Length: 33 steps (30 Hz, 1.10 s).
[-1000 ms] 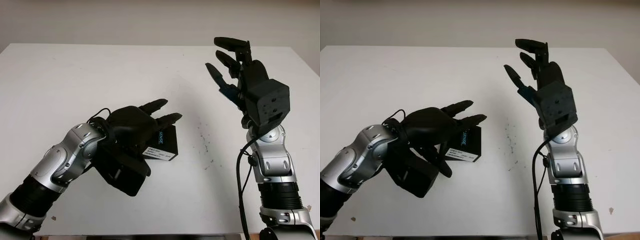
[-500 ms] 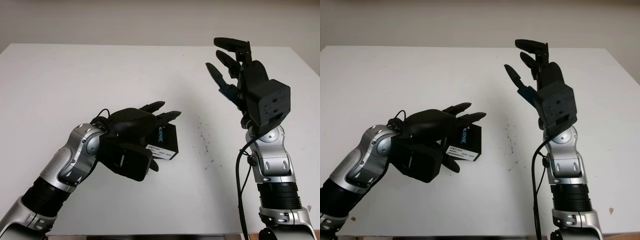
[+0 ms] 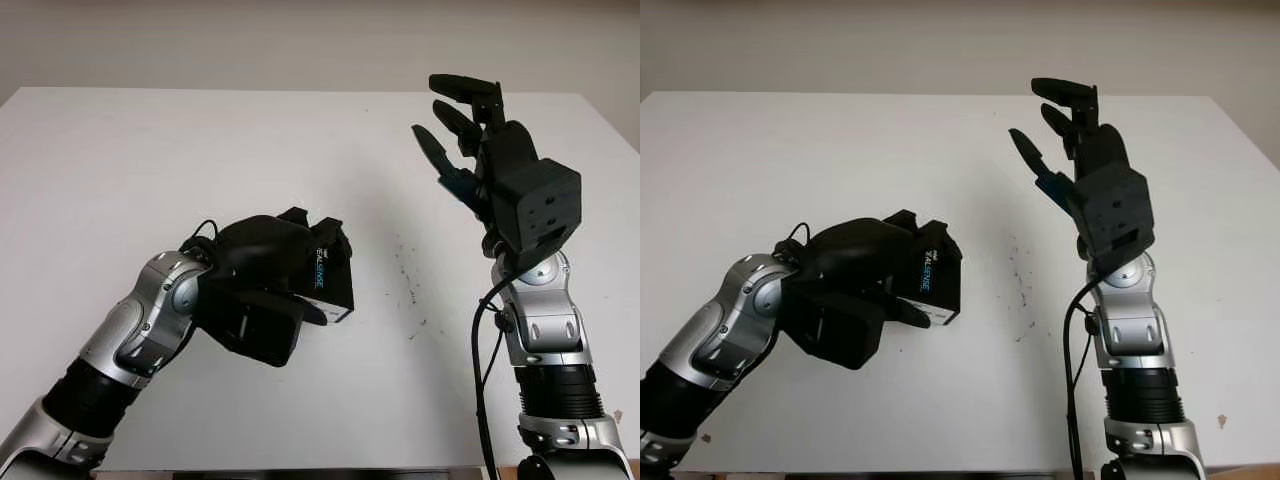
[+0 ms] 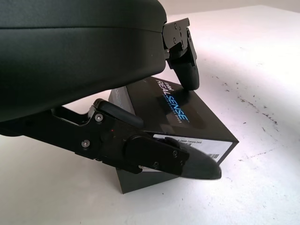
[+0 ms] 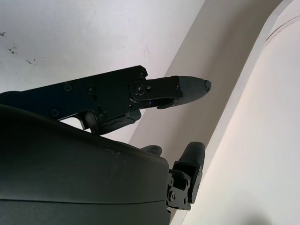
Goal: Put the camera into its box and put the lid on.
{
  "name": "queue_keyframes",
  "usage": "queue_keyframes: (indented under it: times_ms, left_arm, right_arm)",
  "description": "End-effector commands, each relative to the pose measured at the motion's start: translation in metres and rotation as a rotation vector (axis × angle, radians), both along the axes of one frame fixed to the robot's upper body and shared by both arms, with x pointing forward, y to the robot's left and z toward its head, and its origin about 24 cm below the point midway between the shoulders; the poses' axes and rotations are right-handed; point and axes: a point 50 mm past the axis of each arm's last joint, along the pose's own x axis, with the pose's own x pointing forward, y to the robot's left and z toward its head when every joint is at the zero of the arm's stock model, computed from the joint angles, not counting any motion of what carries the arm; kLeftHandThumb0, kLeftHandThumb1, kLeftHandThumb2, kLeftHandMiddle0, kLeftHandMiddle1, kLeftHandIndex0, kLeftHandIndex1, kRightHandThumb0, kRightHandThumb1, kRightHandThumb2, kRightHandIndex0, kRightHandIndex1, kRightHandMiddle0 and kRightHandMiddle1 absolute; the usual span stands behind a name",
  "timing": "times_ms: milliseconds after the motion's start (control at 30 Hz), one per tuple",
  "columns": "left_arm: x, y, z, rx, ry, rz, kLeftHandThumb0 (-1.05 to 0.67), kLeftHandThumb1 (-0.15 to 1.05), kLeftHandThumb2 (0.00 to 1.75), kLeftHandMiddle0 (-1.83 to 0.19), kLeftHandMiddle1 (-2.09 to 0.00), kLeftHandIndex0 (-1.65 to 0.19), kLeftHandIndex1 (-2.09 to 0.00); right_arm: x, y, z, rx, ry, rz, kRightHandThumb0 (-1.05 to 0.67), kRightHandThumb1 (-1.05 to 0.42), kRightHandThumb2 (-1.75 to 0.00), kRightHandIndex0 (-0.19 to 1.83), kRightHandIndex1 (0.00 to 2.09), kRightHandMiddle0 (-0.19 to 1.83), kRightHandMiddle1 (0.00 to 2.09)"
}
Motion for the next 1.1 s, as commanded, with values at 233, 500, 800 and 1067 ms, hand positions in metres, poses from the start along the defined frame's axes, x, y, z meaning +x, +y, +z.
queue_keyframes:
  times_ms: [233, 500, 800, 1067]
  left_arm:
    - [-0.005, 0.004, -0.002, 0.09, -0.177, -0.041, 0.01, 1.0, 0.08, -0.28, -1.99, -0.16, -1.99]
    - [-0.004, 0.009, -0.001, 0.007, -0.362, -0.07, 0.02, 0.98, 0.06, -0.16, -2.02, -0.15, -1.87]
    - [-0.001, 0.018, 0.01, -0.298, -0.359, -0.023, -0.15, 0.97, 0.05, -0.3, -2.09, -0.23, -1.58]
    - [-0.003, 0.023, 0.022, -0.478, -0.247, 0.048, -0.21, 0.97, 0.05, -0.28, -1.98, -0.29, -1.51]
  right_arm:
    - [0.0, 0.001, 0.002, -0.01, -0.001, 0.014, -0.52, -1.05, -0.25, 0.1, 0.39, -0.18, 1.03]
    - [0.001, 0.002, 0.001, -0.016, 0.0, 0.025, -0.54, -1.05, -0.24, 0.12, 0.39, -0.15, 1.02]
    - [0.002, 0.003, -0.001, -0.023, 0.008, 0.034, -0.54, -1.05, -0.23, 0.12, 0.4, -0.15, 1.01]
    - [0.002, 0.002, -0.003, -0.032, 0.0, 0.039, -0.53, -1.05, -0.23, 0.13, 0.41, -0.18, 1.07]
